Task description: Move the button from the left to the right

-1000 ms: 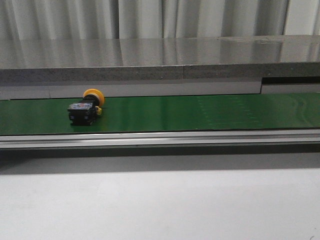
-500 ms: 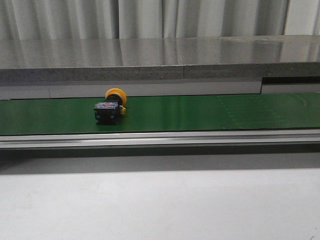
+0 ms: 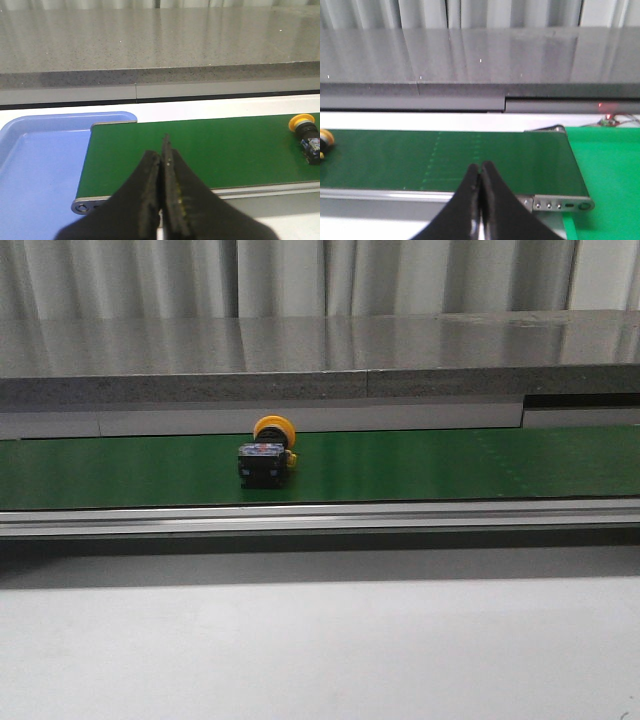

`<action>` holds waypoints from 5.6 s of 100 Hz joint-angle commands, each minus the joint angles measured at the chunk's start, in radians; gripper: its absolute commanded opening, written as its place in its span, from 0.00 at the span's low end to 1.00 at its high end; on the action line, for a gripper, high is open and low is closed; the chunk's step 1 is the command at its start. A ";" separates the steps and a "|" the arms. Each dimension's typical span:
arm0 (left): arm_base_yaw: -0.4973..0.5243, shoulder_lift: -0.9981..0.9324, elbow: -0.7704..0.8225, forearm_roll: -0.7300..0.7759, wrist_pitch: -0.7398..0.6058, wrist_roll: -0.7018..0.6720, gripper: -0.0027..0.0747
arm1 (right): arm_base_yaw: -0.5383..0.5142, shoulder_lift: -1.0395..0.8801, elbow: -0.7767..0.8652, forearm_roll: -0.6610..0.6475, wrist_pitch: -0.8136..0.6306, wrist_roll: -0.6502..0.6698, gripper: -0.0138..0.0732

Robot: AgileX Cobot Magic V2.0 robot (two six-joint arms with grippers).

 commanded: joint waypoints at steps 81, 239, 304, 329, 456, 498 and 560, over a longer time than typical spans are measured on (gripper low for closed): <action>-0.007 0.005 -0.028 -0.012 -0.082 0.002 0.01 | 0.004 0.621 -0.399 0.163 0.317 -0.001 0.38; -0.007 0.005 -0.028 -0.012 -0.082 0.002 0.01 | 0.112 1.294 -0.800 0.090 0.219 -0.111 0.89; -0.007 0.005 -0.028 -0.012 -0.082 0.002 0.01 | 0.114 1.466 -0.801 0.018 0.153 -0.111 0.89; -0.007 0.005 -0.028 -0.012 -0.082 0.002 0.01 | 0.114 1.477 -0.801 0.018 0.170 -0.111 0.69; -0.007 0.005 -0.028 -0.012 -0.082 0.002 0.01 | -0.444 1.511 -1.003 -0.094 0.256 -0.257 0.27; -0.007 0.005 -0.028 -0.012 -0.082 0.002 0.01 | -0.475 1.681 -1.003 -0.067 0.302 -0.290 0.27; -0.007 0.005 -0.028 -0.012 -0.082 0.002 0.01 | -0.475 1.696 -1.002 -0.022 0.271 -0.291 0.76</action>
